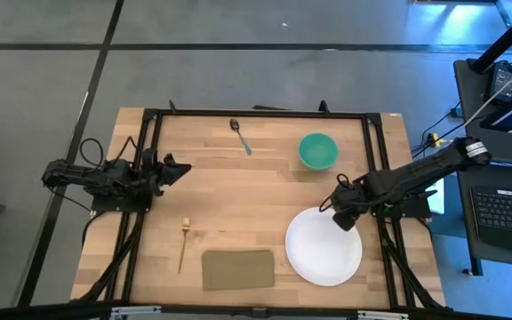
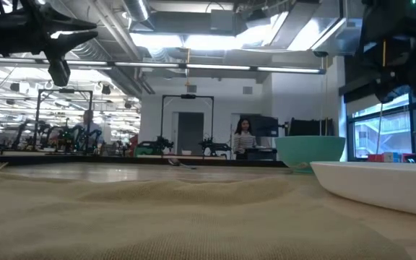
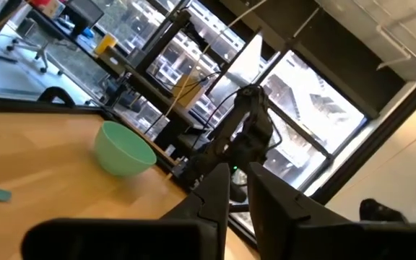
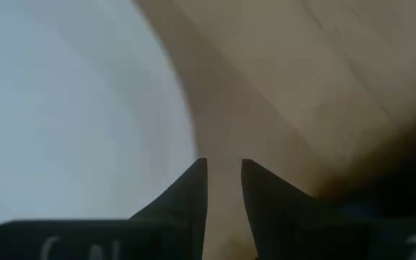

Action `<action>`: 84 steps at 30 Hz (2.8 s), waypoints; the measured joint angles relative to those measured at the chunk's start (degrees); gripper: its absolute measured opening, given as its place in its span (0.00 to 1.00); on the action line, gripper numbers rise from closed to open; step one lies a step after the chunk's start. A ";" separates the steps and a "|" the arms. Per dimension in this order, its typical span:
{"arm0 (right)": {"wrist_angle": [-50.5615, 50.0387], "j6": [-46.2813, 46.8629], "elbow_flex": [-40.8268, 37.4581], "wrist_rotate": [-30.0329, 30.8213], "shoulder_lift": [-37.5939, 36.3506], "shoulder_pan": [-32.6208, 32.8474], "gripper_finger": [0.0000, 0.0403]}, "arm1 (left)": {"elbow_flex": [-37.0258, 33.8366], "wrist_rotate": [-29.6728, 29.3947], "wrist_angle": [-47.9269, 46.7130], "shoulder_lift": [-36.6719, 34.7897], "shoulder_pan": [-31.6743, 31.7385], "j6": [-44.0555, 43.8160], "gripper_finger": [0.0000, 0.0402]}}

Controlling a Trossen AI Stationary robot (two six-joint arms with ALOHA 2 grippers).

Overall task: Set table place
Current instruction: Put the white plate at the center of the table

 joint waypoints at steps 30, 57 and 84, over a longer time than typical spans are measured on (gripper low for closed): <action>15.56 3.54 -7.96 -0.91 0.17 -0.25 0.22 | 0.07 -0.05 0.33 0.00 0.00 -0.20 0.01; 10.10 -18.22 37.98 14.46 9.07 -8.64 0.02 | 0.11 -4.33 12.75 0.00 0.01 -1.53 0.00; 13.30 -28.51 43.80 3.01 44.88 -25.44 0.03 | 0.11 -3.84 13.13 -0.01 0.02 -1.20 0.02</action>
